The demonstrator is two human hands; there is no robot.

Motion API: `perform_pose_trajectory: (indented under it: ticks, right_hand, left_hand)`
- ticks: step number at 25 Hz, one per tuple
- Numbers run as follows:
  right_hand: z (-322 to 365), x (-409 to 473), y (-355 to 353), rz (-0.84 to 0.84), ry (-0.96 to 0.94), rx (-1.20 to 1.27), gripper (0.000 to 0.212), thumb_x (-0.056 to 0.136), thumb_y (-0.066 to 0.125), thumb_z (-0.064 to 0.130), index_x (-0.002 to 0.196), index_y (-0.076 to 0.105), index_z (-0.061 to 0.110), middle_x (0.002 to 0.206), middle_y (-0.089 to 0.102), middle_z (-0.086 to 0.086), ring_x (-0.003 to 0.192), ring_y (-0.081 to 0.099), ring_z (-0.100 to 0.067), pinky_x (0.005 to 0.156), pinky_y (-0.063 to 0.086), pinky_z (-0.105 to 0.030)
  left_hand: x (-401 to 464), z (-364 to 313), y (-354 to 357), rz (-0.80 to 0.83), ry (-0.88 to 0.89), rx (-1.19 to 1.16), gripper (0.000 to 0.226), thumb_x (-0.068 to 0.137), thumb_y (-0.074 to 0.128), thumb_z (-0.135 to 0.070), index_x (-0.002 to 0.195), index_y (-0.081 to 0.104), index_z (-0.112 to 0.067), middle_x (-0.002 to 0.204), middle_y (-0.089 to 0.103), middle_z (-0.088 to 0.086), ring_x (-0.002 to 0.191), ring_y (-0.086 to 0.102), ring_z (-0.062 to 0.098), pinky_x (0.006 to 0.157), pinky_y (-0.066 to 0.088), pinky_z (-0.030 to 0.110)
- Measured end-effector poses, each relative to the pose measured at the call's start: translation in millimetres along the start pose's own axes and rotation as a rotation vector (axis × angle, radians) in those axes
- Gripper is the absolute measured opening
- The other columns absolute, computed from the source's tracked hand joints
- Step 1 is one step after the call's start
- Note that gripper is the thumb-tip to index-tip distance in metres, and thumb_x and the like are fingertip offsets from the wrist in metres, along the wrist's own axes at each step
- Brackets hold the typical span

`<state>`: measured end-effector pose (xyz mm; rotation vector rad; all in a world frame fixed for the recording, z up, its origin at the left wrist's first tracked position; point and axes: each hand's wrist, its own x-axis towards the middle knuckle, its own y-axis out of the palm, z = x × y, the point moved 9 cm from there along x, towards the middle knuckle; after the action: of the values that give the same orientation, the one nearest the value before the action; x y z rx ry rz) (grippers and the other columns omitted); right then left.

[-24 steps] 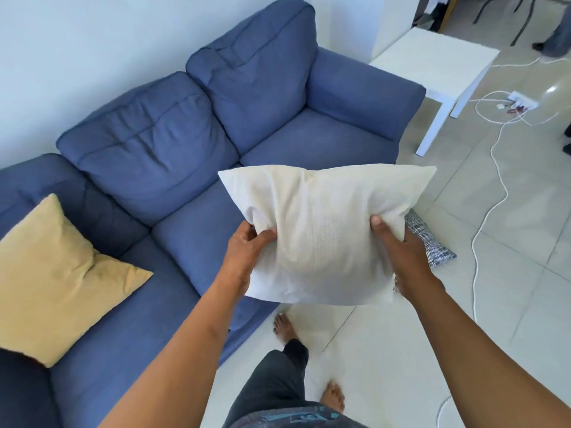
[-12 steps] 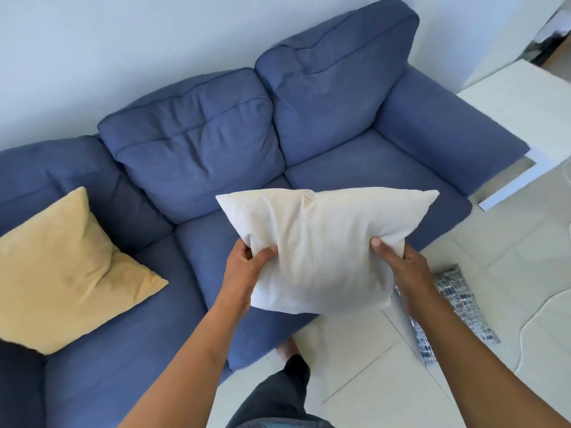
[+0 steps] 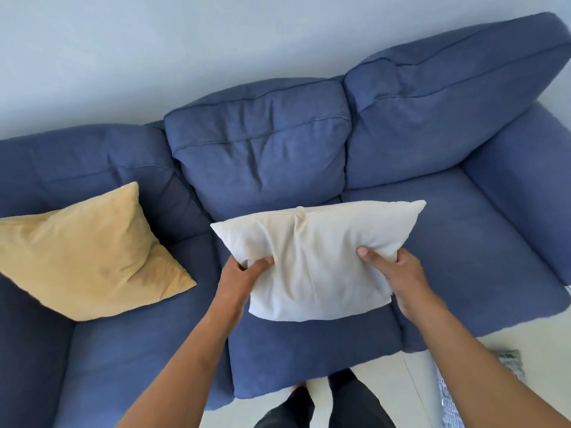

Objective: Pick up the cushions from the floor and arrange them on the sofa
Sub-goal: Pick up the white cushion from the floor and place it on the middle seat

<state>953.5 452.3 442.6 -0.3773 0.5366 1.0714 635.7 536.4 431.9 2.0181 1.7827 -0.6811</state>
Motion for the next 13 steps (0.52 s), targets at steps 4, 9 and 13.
perform_pose_trajectory:
  ticks: [4,9,13]
  right_hand:
    - [18,72,37,0.13,0.027,-0.081,0.049,0.072,0.094,0.04,0.115,0.075,0.024,0.111,0.082,0.009,0.111,0.075,-0.018,0.106,0.055,-0.048]
    - [28,162,81,0.213,-0.002,-0.138,0.06,0.069,0.094,0.044,0.121,0.073,0.024,0.118,0.08,0.01,0.115,0.073,-0.016,0.105,0.055,-0.044]
    - [16,226,103,0.235,0.009,-0.151,0.064,0.072,0.093,0.042,0.129,0.069,0.025,0.126,0.075,0.011,0.119,0.069,-0.014,0.1,0.055,-0.035]
  left_hand:
    - [41,-9,-19,-0.184,-0.015,-0.013,0.064,0.074,0.091,-0.038,0.132,0.067,-0.027,0.124,0.08,-0.008,0.117,0.075,0.019,0.104,0.059,0.051]
    - [109,-7,-29,-0.304,-0.005,-0.04,0.065,0.078,0.09,-0.03,0.137,0.063,-0.024,0.128,0.077,-0.007,0.118,0.073,0.02,0.105,0.059,0.05]
    - [168,0,-32,-0.318,-0.026,-0.021,0.065,0.084,0.087,-0.018,0.143,0.06,-0.021,0.131,0.074,-0.004,0.119,0.072,0.021,0.1,0.06,0.042]
